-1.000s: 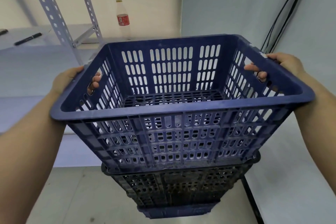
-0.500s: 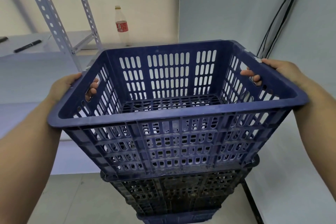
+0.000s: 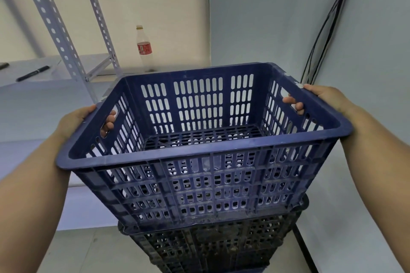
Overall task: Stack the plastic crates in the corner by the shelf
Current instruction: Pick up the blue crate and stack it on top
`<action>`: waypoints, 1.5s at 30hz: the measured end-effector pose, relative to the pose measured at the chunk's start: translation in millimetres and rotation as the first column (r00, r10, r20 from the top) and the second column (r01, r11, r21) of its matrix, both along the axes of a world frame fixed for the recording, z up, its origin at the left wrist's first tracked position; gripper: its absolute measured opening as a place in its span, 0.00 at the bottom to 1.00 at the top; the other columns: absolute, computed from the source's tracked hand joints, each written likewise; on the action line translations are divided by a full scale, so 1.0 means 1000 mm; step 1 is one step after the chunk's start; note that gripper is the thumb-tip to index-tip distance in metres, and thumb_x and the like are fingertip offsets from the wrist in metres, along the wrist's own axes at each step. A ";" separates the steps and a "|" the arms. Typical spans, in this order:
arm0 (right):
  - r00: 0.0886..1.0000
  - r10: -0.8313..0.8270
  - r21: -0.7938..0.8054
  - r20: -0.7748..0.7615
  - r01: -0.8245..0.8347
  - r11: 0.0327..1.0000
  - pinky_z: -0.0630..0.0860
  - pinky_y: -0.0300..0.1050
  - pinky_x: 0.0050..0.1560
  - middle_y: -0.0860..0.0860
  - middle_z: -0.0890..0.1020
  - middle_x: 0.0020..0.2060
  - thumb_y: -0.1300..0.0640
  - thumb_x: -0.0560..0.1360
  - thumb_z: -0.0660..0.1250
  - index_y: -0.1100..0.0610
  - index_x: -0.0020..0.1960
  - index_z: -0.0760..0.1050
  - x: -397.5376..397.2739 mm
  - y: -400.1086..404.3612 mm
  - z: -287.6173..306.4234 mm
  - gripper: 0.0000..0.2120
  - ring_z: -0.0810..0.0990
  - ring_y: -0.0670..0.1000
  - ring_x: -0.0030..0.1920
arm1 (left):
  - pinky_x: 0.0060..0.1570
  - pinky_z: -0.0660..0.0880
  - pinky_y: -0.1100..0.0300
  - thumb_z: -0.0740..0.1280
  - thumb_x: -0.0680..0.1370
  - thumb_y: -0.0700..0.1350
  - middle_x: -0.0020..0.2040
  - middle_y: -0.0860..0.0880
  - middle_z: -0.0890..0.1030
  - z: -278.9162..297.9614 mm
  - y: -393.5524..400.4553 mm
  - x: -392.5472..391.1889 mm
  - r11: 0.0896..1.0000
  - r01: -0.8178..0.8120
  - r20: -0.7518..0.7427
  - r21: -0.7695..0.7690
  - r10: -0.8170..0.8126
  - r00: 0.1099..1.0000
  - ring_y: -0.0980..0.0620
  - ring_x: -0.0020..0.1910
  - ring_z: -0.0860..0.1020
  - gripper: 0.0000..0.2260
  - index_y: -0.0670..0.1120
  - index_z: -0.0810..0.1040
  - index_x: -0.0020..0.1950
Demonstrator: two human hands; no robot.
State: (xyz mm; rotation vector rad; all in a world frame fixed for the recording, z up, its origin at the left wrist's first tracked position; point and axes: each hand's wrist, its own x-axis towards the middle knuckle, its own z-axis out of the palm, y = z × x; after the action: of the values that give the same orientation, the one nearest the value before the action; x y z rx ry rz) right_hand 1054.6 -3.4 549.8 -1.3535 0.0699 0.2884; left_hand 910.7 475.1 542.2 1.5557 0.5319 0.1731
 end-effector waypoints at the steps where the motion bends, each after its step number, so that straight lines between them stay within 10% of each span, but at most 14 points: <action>1: 1.000 -0.004 -0.012 0.000 0.004 1.000 0.76 0.38 0.27 0.59 0.84 0.41 0.52 0.81 0.55 0.64 0.54 0.74 -0.001 0.000 0.001 0.16 0.77 0.47 0.25 | 0.24 0.74 0.66 0.51 0.82 0.48 0.27 0.51 0.80 0.003 -0.003 -0.003 1.000 0.011 -0.004 0.017 -0.011 1.000 0.56 0.24 0.78 0.15 0.44 0.73 0.47; 9: 0.992 0.000 -0.595 0.123 0.073 0.800 0.78 0.46 0.34 0.61 0.83 0.43 0.54 0.79 0.60 0.65 0.46 0.78 -0.016 0.005 0.030 0.15 0.80 0.54 0.32 | 0.31 0.78 0.57 0.57 0.81 0.47 0.34 0.42 0.83 0.030 -0.012 -0.011 0.941 0.006 -0.151 0.338 0.048 0.987 0.46 0.31 0.81 0.16 0.35 0.77 0.53; 16: 0.949 0.260 -0.953 0.181 0.104 0.285 0.68 0.48 0.41 0.57 0.78 0.45 0.54 0.79 0.59 0.60 0.50 0.71 -0.046 0.012 0.034 0.09 0.76 0.57 0.44 | 0.46 0.67 0.54 0.58 0.80 0.48 0.52 0.42 0.76 0.026 -0.027 -0.023 0.581 0.200 -0.253 0.789 0.012 0.967 0.42 0.47 0.75 0.08 0.47 0.69 0.56; 21: 0.945 0.288 -0.988 0.157 0.145 0.061 0.69 0.50 0.46 0.54 0.70 0.49 0.54 0.77 0.61 0.59 0.57 0.64 -0.044 0.017 0.021 0.13 0.73 0.58 0.46 | 0.60 0.66 0.48 0.58 0.78 0.54 0.67 0.40 0.66 0.011 -0.029 -0.022 0.282 0.304 -0.346 0.910 0.113 0.931 0.38 0.63 0.69 0.25 0.40 0.61 0.69; 32: 0.888 0.255 -0.923 0.383 0.382 0.057 0.71 0.57 0.54 0.61 0.71 0.59 0.39 0.75 0.58 0.62 0.61 0.69 -0.064 0.013 0.025 0.28 0.72 0.64 0.57 | 0.68 0.59 0.42 0.48 0.76 0.68 0.75 0.39 0.62 0.023 -0.055 -0.052 0.216 0.020 -0.038 0.976 0.081 0.996 0.38 0.72 0.60 0.35 0.44 0.63 0.73; 36: 0.833 0.526 -0.969 0.174 0.239 -0.059 0.60 0.59 0.65 0.50 0.72 0.68 0.32 0.74 0.37 0.41 0.70 0.66 -0.103 0.038 0.024 0.32 0.67 0.57 0.70 | 0.72 0.55 0.48 0.35 0.66 0.75 0.76 0.52 0.61 0.017 -0.098 -0.077 0.102 0.251 -0.234 0.963 -0.150 0.961 0.51 0.76 0.57 0.42 0.58 0.62 0.74; 41: 0.821 0.565 -0.954 0.081 0.227 -0.194 0.55 0.57 0.67 0.48 0.78 0.61 0.36 0.70 0.27 0.39 0.67 0.68 -0.116 0.040 0.024 0.39 0.70 0.54 0.64 | 0.53 0.72 0.54 0.31 0.63 0.75 0.68 0.56 0.73 0.015 -0.104 -0.080 -0.024 0.276 -0.277 0.961 -0.091 0.957 0.51 0.67 0.71 0.47 0.58 0.75 0.66; 45: 0.817 0.567 -0.957 0.104 0.236 -0.165 0.54 0.58 0.69 0.48 0.81 0.51 0.36 0.70 0.28 0.42 0.63 0.73 -0.114 0.040 0.020 0.40 0.74 0.53 0.57 | 0.32 0.66 0.61 0.31 0.62 0.77 0.52 0.51 0.83 0.015 -0.109 -0.081 -0.022 0.283 -0.284 0.959 -0.024 0.959 0.50 0.45 0.77 0.48 0.57 0.78 0.61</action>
State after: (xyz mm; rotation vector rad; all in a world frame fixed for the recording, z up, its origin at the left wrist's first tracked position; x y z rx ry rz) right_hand 941.1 36.9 570.0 -3.1437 -0.5585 -0.0157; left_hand 829.9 366.0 557.0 3.1807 0.3053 0.2626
